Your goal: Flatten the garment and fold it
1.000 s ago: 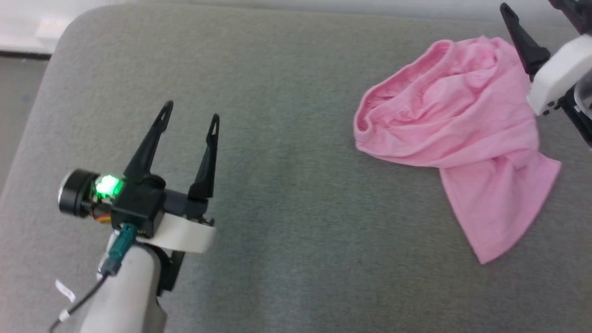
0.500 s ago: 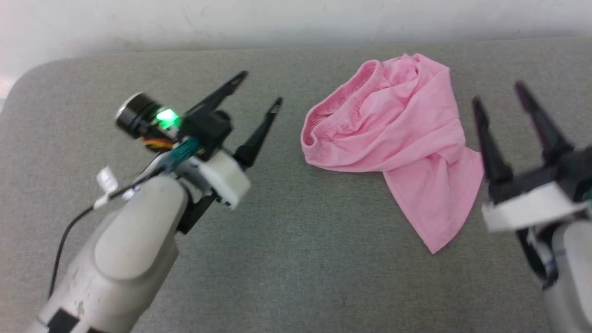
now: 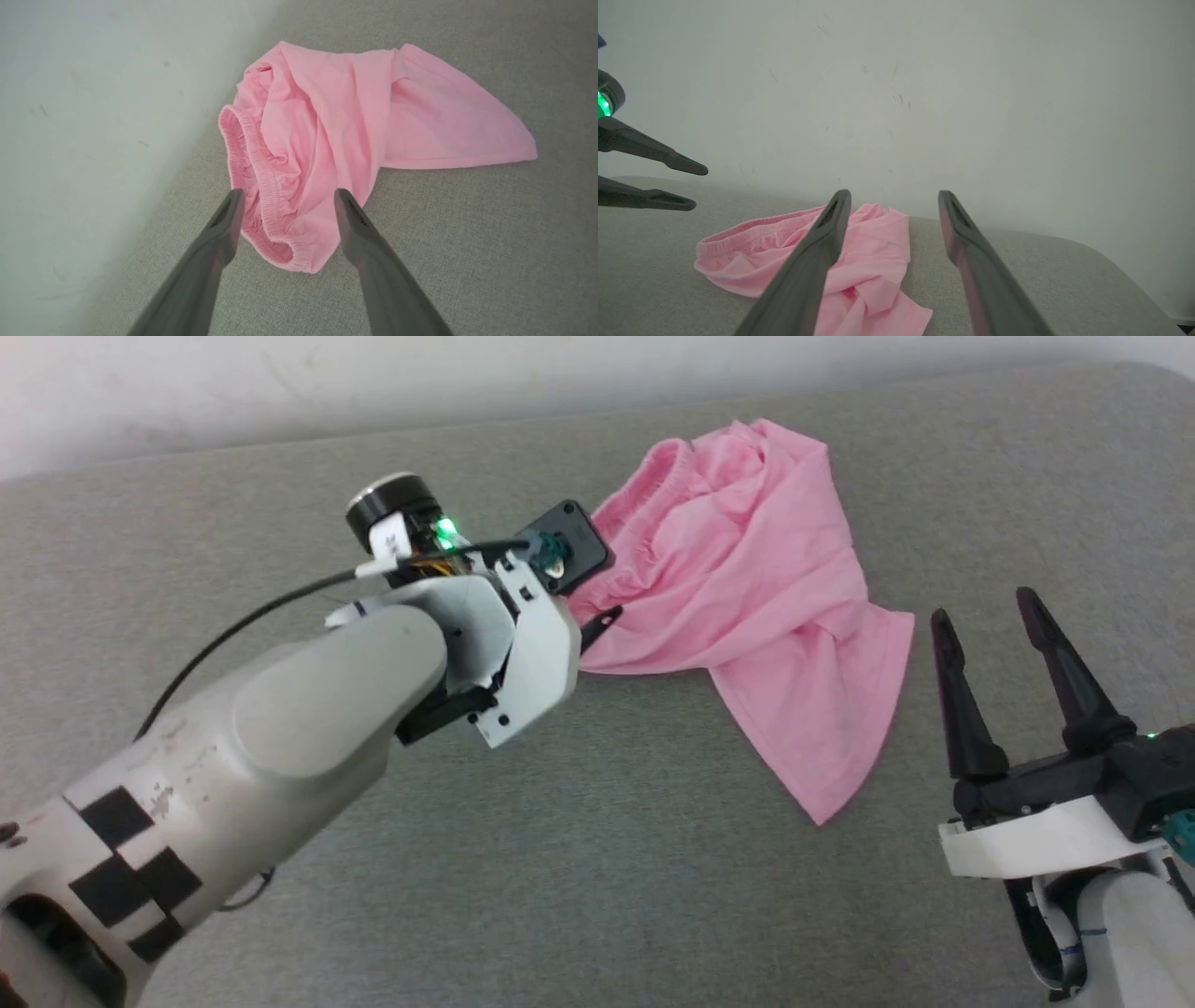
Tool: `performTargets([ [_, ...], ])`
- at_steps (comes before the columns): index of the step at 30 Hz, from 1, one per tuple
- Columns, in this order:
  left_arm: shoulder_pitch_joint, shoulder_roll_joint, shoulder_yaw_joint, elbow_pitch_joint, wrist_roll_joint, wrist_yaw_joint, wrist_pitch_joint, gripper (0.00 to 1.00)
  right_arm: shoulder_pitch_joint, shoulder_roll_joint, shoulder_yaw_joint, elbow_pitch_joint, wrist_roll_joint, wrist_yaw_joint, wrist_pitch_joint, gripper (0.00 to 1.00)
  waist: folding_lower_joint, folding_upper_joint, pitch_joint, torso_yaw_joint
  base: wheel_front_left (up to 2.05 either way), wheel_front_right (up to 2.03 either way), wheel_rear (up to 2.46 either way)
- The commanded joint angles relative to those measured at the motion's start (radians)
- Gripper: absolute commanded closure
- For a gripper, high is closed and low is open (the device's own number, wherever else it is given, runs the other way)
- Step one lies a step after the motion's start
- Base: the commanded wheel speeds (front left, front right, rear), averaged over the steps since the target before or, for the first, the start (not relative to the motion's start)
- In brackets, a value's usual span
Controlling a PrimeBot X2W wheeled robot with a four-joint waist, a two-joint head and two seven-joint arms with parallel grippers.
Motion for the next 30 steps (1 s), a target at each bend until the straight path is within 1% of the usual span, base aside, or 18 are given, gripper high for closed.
performTargets([
  [1,-0.016,0.005,-0.007,0.009,-0.008,0.001,0.01,0.0,0.006,0.005,-0.002,-0.007,-0.009,-0.002,-0.004,0.0,0.0,-0.0001,0.039,-0.044,0.0,0.0,0.0],
  [4,-0.03,0.009,-0.023,0.042,-0.033,0.001,0.08,0.0,-0.003,0.022,0.008,-0.01,-0.015,-0.002,-0.004,0.0,0.0,-0.0001,0.07,-0.081,0.0,0.0,0.0],
  [7,0.002,0.018,-0.024,0.052,-0.007,0.001,0.172,0.0,-0.014,0.034,0.01,-0.012,-0.016,-0.002,-0.004,0.0,0.0,-0.0001,0.098,-0.112,0.0,0.0,0.0],
  [10,0.034,0.043,-0.024,0.046,0.015,0.001,0.253,0.0,-0.026,0.041,0.008,-0.011,-0.014,-0.002,-0.005,0.0,0.0,-0.0001,0.117,-0.131,0.0,0.0,0.0],
  [14,0.053,0.073,-0.024,0.048,0.03,0.001,0.278,0.0,-0.034,0.048,0.005,-0.008,-0.016,-0.002,-0.005,0.0,0.0,-0.0001,0.13,-0.138,0.0,0.0,0.0],
  [18,0.074,0.083,-0.024,0.04,0.018,0.001,0.31,0.0,-0.044,0.052,0.01,-0.005,-0.02,-0.002,-0.005,0.0,0.0,-0.0001,0.139,-0.128,0.0,0.0,0.0],
  [19,0.074,0.086,-0.024,0.035,0.01,0.001,0.313,1.0,-0.047,0.051,0.011,-0.005,-0.021,-0.002,-0.005,0.0,0.0,-0.0001,0.14,-0.123,0.0,0.0,0.0],
  [22,0.082,0.095,-0.024,-0.033,0.013,0.001,0.333,1.0,-0.047,0.045,0.014,0.001,-0.023,-0.002,-0.005,0.0,0.0,-0.0001,0.132,-0.105,0.0,0.0,0.0],
  [23,0.078,0.103,-0.024,-0.065,0.013,0.001,0.32,1.0,-0.045,0.042,0.013,0.004,-0.024,-0.002,-0.005,0.0,0.0,-0.0001,0.127,-0.097,0.0,0.0,0.0],
  [27,0.061,0.151,-0.024,-0.187,-0.058,0.001,0.222,1.0,-0.025,0.035,0.006,0.016,-0.027,-0.002,-0.005,0.0,0.0,-0.0001,0.089,-0.064,0.0,0.0,0.0],
  [30,0.058,0.206,-0.025,-0.284,-0.12,0.001,0.155,1.0,-0.001,0.034,-0.005,0.02,-0.029,-0.002,-0.005,0.0,0.0,-0.0001,0.056,-0.032,0.0,0.0,0.0],
])
